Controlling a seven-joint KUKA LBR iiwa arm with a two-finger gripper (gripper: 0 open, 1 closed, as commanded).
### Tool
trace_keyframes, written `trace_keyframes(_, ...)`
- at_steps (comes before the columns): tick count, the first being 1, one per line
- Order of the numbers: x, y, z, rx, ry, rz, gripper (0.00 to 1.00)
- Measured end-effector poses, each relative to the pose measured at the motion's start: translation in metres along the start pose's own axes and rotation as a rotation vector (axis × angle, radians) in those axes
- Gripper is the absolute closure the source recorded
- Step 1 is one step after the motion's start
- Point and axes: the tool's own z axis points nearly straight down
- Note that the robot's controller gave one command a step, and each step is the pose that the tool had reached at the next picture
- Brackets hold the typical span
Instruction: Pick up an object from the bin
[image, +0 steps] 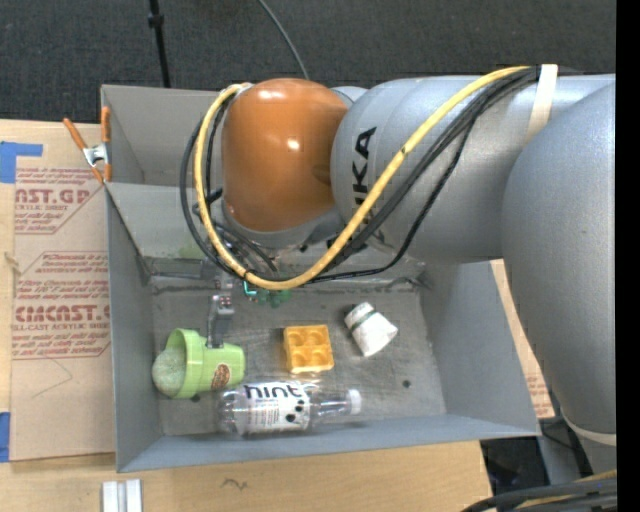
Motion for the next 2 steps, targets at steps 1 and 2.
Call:
trace_keyframes(1,-0.002,-0.001,-0.005,-0.002,-0.008,0.003,0.00)
trace_keyframes(2,0.017,0.005,0.048,-0.001,-0.011,-0.080,0.00)
